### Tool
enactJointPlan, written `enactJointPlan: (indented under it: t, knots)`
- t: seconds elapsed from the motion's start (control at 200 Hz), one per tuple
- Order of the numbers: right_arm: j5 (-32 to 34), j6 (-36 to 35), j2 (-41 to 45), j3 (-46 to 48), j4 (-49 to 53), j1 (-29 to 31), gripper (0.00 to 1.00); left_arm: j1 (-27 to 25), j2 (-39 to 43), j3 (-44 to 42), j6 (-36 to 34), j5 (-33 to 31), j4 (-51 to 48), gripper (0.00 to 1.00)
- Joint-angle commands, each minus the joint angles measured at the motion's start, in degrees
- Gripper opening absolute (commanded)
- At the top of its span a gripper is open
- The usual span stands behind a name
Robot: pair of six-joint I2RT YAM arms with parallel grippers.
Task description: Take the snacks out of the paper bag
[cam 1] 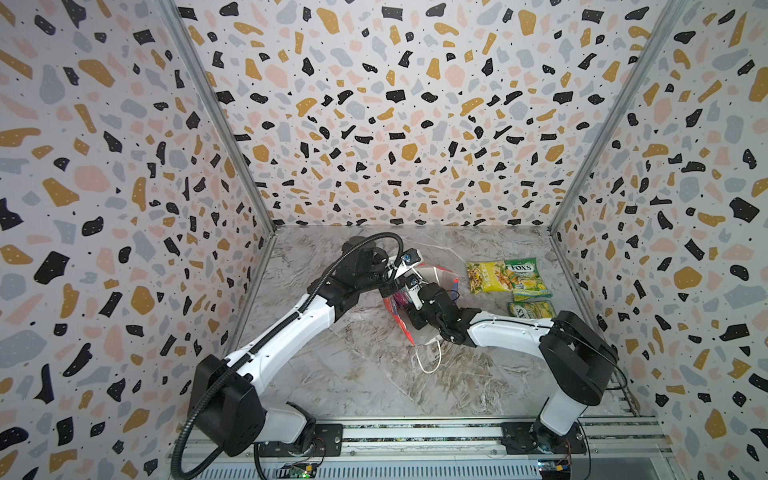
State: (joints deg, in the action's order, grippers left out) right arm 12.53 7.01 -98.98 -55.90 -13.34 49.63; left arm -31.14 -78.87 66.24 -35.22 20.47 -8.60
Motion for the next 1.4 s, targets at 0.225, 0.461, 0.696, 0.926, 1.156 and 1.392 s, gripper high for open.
enactJointPlan:
  t: [0.225, 0.461, 0.696, 0.926, 1.156, 1.392]
  knots:
    - [5.52, -0.40, 0.93, -2.61, -0.48, -0.14, 0.06, 0.02, 1.43, -0.06, -0.46, 1.88, 4.03, 0.00]
    - [2.67, -1.71, 7.43, -1.45, 0.80, 0.03, 0.00, 0.02, 1.67, -0.54, -0.59, 1.05, 4.56, 0.00]
    - [-3.13, -4.13, 14.04, 1.39, 1.21, 1.03, 0.00, 0.02, 1.79, -0.70, -0.29, 1.15, 5.09, 0.00]
    - [-4.54, -5.34, 18.04, 2.12, 2.80, 1.47, 0.00, 0.02, 1.49, -0.64, 0.36, 1.00, 5.44, 0.00]
    - [-7.24, -7.00, 22.03, 2.89, 3.45, 1.53, 0.01, 0.02, 1.53, -0.82, 0.55, 0.44, 5.70, 0.00]
    - [-3.45, -6.24, 17.98, 1.59, 4.67, 1.35, 0.03, 0.02, 1.26, -0.67, 0.99, 0.59, 5.83, 0.00]
